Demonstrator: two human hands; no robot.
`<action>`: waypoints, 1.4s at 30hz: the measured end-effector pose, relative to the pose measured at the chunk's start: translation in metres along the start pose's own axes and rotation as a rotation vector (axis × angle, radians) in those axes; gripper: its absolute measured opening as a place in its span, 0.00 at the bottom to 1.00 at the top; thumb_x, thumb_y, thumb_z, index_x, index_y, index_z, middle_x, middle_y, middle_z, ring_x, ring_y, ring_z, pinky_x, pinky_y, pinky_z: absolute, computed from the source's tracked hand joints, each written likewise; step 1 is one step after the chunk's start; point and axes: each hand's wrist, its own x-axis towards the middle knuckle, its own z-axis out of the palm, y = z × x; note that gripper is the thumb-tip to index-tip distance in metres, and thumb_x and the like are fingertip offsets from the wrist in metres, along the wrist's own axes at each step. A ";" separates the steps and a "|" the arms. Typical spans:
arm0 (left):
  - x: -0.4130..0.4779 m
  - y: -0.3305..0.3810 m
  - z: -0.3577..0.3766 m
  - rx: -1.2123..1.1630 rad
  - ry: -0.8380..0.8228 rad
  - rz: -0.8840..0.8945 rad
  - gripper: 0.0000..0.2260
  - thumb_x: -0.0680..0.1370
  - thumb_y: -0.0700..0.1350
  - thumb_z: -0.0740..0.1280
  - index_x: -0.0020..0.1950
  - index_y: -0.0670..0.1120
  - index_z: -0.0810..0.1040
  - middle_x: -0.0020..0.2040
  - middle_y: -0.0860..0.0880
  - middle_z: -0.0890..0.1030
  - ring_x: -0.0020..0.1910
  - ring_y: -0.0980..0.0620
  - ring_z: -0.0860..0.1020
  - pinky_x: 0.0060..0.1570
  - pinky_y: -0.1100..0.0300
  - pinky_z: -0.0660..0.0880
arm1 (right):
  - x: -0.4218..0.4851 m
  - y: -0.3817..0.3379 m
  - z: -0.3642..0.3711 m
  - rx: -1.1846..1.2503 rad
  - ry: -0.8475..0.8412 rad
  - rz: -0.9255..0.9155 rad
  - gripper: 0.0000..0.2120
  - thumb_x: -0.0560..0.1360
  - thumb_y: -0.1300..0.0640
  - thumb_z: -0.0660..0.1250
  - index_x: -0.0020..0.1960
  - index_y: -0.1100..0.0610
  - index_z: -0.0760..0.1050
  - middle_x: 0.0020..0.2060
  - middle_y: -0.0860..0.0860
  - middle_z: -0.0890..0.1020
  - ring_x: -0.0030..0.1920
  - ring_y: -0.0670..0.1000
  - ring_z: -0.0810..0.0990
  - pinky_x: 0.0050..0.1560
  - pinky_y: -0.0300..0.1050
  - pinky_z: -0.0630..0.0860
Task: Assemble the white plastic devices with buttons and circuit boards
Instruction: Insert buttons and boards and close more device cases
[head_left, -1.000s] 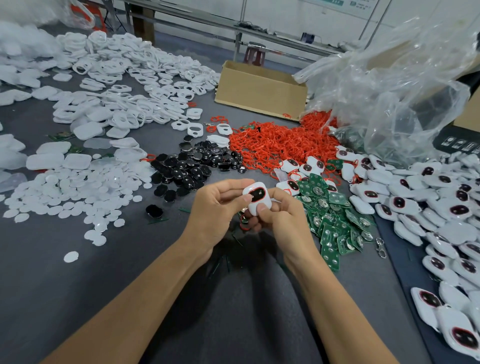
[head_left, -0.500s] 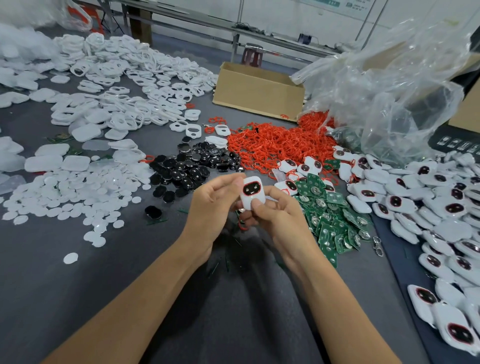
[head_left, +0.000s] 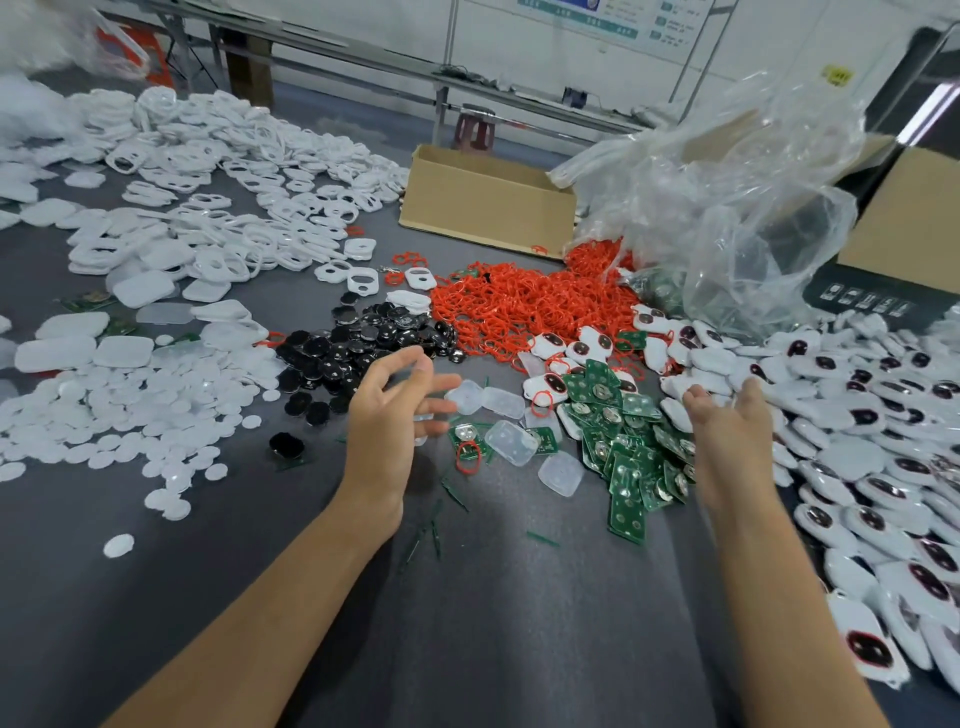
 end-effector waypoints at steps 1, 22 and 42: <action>0.000 0.000 0.000 -0.006 0.003 -0.005 0.07 0.81 0.45 0.63 0.58 0.46 0.75 0.45 0.44 0.85 0.36 0.51 0.81 0.35 0.62 0.78 | -0.006 0.006 0.008 -0.073 0.021 -0.064 0.30 0.77 0.70 0.60 0.76 0.58 0.56 0.65 0.45 0.67 0.64 0.46 0.71 0.66 0.42 0.64; -0.003 0.024 -0.032 0.817 0.287 0.519 0.16 0.76 0.38 0.67 0.62 0.48 0.74 0.49 0.54 0.81 0.51 0.55 0.77 0.50 0.68 0.69 | -0.089 0.041 0.090 -0.696 -0.356 -0.885 0.13 0.68 0.73 0.66 0.46 0.59 0.82 0.42 0.51 0.83 0.46 0.55 0.76 0.48 0.40 0.69; 0.152 0.080 -0.152 1.492 0.329 0.415 0.13 0.81 0.43 0.59 0.56 0.39 0.81 0.51 0.37 0.83 0.54 0.35 0.77 0.54 0.44 0.73 | -0.093 0.037 0.095 -0.652 -0.357 -0.835 0.16 0.67 0.69 0.59 0.46 0.58 0.82 0.40 0.47 0.81 0.46 0.51 0.75 0.48 0.33 0.66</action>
